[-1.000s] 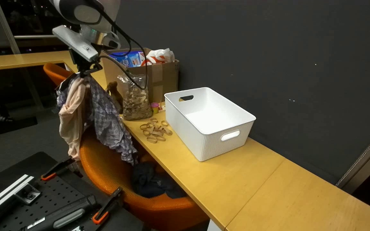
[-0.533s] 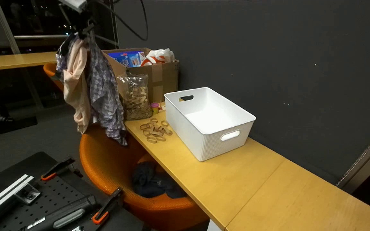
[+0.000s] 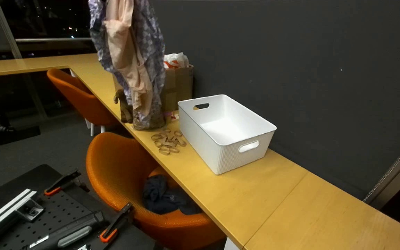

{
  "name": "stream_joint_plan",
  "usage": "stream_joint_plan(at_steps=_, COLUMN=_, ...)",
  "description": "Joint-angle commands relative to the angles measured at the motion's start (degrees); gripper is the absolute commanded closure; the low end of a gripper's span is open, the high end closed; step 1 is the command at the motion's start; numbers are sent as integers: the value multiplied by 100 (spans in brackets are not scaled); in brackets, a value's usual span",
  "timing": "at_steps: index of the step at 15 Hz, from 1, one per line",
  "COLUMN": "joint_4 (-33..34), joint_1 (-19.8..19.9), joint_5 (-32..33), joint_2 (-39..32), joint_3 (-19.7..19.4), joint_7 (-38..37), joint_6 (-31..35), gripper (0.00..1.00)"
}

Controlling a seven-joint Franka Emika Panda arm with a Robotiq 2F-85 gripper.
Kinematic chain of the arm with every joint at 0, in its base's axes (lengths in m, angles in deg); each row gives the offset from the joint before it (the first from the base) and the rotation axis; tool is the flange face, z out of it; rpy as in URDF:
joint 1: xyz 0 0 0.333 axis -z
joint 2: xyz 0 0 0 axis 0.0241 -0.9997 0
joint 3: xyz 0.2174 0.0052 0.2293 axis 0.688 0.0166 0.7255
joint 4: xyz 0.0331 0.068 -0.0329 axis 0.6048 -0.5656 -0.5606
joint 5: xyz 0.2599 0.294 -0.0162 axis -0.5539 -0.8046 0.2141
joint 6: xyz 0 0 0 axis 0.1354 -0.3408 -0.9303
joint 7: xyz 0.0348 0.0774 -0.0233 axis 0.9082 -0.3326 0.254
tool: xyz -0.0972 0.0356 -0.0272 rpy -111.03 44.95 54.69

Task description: Pick up all the shirts from the orange chair and put them in the white basket

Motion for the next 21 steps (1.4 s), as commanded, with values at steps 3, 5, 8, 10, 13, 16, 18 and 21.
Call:
stream_joint_plan(at_steps=3, joint_4=1493, joint_1=545, joint_5=679, joint_2=-695, joint_3=-701, joint_7=-6, joint_6=215, gripper=98)
stream_joint_plan(at_steps=5, joint_4=1878, joint_1=741, joint_5=895, joint_2=-1138, joint_3=-912, joint_7=45, joint_6=557, gripper=98)
stream_joint_plan(at_steps=8, joint_4=1955, joint_1=1007, joint_5=862, joint_2=-1803, joint_3=-1155, joint_7=322, joint_6=1170, gripper=98)
stream_joint_plan(at_steps=10, joint_4=1780, joint_1=1139, joint_5=735, joint_2=-2222, joint_3=-1213, joint_7=596, joint_6=1569, gripper=98)
stream_joint_plan(at_steps=13, joint_4=1656, joint_1=1272, joint_5=574, joint_2=-2802, joint_3=-1114, joint_7=905, joint_6=2029, gripper=98)
stream_joint_plan(at_steps=16, joint_4=1146, joint_1=1393, joint_5=416, joint_2=-3035, joint_3=-622, joint_7=1184, joint_6=2499, gripper=98)
stream_joint_plan(at_steps=18, joint_4=715, joint_1=1488, joint_5=60, joint_2=-3205, joint_3=-262, joint_7=1541, joint_6=2784, gripper=98)
stream_joint_plan(at_steps=21, joint_4=259, joint_1=1668, joint_5=-587, joint_2=-3585, joint_3=234, joint_7=2094, joint_6=3056, gripper=98)
